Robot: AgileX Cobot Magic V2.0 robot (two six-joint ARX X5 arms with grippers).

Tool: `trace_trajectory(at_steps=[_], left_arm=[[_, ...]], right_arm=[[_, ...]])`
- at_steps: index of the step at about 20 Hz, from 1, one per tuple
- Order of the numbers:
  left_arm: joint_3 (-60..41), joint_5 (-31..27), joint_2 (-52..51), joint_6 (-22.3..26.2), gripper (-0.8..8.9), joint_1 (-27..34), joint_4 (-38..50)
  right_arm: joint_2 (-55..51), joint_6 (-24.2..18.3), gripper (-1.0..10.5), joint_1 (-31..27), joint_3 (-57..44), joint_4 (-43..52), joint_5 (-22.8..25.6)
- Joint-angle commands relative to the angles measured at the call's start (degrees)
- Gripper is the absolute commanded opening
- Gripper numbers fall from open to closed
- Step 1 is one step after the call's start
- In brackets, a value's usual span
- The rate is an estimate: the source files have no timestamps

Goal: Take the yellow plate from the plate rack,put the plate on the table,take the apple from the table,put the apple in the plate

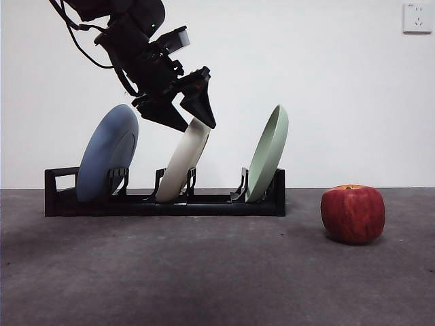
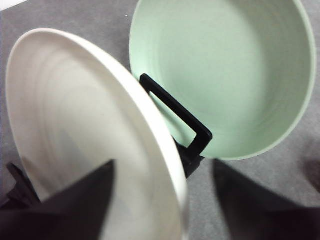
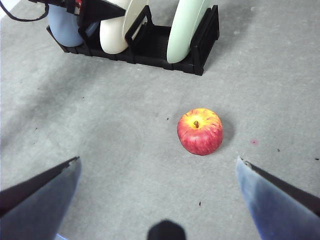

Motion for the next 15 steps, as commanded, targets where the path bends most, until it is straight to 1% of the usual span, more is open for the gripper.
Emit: trace_trajectory(at_steps=[1,3,4,7,8,13,15], left_arm=[[0.1,0.3,0.9,-0.5,1.17,-0.1,-0.3],[0.1,0.9,0.9,-0.8,1.16,-0.1,-0.6],[0.1,2.3,0.9,-0.8,1.15,-0.1,-0.8],[0.1,4.0,0.9,-0.9,0.06,0.0,-1.2],[0.1,4.7,0.9,-0.9,-0.06,0.0,-1.3],[0.1,4.9,0.9,-2.2,-0.06,0.0,-1.4],[0.1,6.4,0.9,-2.6,-0.06,0.1,-1.3]], right_arm=[[0.0,0.2,6.0,0.0,0.3,0.2,-0.2],[0.0,0.2,6.0,0.0,0.3,0.2,-0.2],[0.0,0.2,6.0,0.0,0.3,0.2,-0.2],[0.0,0.2,6.0,0.0,0.3,0.2,-0.2],[0.0,0.2,6.0,0.0,0.3,0.2,-0.2],[0.0,0.2,6.0,0.0,0.3,0.2,-0.2],[0.0,0.2,6.0,0.0,0.3,0.2,-0.2]])
